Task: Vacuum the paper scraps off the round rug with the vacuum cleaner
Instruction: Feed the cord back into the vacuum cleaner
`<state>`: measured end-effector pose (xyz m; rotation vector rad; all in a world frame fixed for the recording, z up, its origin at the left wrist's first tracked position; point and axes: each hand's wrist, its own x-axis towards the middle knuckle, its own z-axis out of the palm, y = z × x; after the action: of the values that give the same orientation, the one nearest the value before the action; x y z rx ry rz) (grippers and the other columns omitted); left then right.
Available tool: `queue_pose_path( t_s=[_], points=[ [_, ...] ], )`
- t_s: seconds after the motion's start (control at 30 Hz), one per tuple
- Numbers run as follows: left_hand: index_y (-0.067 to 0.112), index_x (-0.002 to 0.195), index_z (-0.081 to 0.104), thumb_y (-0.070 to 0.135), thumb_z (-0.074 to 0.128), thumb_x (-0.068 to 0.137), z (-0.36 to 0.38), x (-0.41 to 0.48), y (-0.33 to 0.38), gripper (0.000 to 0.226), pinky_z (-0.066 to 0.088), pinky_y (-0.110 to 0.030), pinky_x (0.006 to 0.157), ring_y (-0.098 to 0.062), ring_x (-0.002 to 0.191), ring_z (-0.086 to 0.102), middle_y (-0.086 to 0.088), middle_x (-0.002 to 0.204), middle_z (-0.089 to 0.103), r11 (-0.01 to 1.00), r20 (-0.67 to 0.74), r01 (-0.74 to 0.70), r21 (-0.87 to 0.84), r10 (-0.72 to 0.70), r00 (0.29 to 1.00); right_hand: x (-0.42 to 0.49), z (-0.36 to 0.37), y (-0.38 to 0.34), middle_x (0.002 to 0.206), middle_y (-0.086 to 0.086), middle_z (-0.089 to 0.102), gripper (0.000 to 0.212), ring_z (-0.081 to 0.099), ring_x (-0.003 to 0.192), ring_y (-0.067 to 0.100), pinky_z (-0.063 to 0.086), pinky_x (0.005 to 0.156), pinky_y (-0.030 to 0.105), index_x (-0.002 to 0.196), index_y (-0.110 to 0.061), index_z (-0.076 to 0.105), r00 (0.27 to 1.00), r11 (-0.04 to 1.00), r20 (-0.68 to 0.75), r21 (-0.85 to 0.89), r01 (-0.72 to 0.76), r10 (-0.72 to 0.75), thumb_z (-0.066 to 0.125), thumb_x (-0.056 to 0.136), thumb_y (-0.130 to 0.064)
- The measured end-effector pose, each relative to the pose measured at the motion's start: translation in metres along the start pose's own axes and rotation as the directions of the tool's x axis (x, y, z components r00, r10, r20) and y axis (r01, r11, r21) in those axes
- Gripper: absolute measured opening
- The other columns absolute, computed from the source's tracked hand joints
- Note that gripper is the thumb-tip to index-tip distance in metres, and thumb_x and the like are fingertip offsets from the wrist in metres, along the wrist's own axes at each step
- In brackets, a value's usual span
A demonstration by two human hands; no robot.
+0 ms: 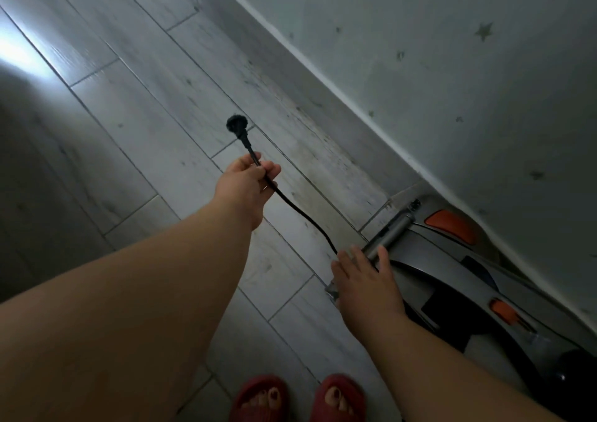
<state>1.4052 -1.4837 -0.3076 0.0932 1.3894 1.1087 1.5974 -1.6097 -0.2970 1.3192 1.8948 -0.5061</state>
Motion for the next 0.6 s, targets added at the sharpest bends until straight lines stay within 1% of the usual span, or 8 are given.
queue_pose_path(
  t_s=[0.17, 0.33, 0.47, 0.6],
  points=[
    [0.014, 0.094, 0.055, -0.006, 0.04, 0.096, 0.007, -0.011, 0.01, 0.025, 0.053, -0.034, 0.081, -0.021, 0.099, 0.067, -0.005, 0.093, 0.068, 0.994, 0.04, -0.025, 0.104, 0.021, 0.999, -0.012, -0.015, 0.003, 0.167, 0.005, -0.007, 0.063, -0.011, 0.153, 0.025, -0.013, 0.116, 0.059, 0.16, -0.015, -0.002, 1.0, 0.999, -0.017, 0.026, -0.023, 0.023, 0.028, 0.108, -0.037],
    [0.013, 0.093, 0.055, -0.005, 0.041, 0.095, 0.017, -0.026, 0.008, 0.023, 0.053, -0.035, 0.087, -0.023, 0.103, 0.066, -0.007, 0.1, 0.069, 0.983, 0.065, -0.022, 0.181, 0.011, 0.998, -0.024, -0.023, 0.008, 0.167, 0.005, -0.003, 0.065, -0.009, 0.153, 0.025, -0.01, 0.118, 0.059, 0.16, -0.016, 0.003, 0.999, 0.998, -0.031, 0.06, -0.037, 0.039, 0.033, 0.106, -0.037],
    [0.013, 0.091, 0.054, -0.006, 0.042, 0.095, 0.024, -0.043, -0.003, 0.022, 0.053, -0.034, 0.089, -0.023, 0.104, 0.065, -0.01, 0.105, 0.068, 0.975, 0.077, -0.009, 0.222, -0.008, 0.997, -0.032, -0.016, 0.009, 0.167, 0.005, -0.003, 0.066, -0.009, 0.153, 0.024, -0.009, 0.118, 0.058, 0.159, -0.015, 0.0, 0.998, 0.995, -0.035, 0.084, -0.056, 0.059, 0.033, 0.106, -0.038],
    [0.014, 0.089, 0.053, -0.007, 0.044, 0.093, 0.028, -0.053, -0.018, 0.023, 0.052, -0.035, 0.091, -0.021, 0.105, 0.064, -0.008, 0.107, 0.068, 0.963, 0.091, -0.008, 0.271, -0.017, 0.996, -0.04, -0.003, 0.015, 0.167, 0.005, -0.004, 0.071, -0.01, 0.153, 0.025, -0.009, 0.117, 0.058, 0.159, -0.014, -0.003, 0.996, 0.994, -0.046, 0.079, -0.076, 0.079, 0.038, 0.105, -0.034]
  ],
)
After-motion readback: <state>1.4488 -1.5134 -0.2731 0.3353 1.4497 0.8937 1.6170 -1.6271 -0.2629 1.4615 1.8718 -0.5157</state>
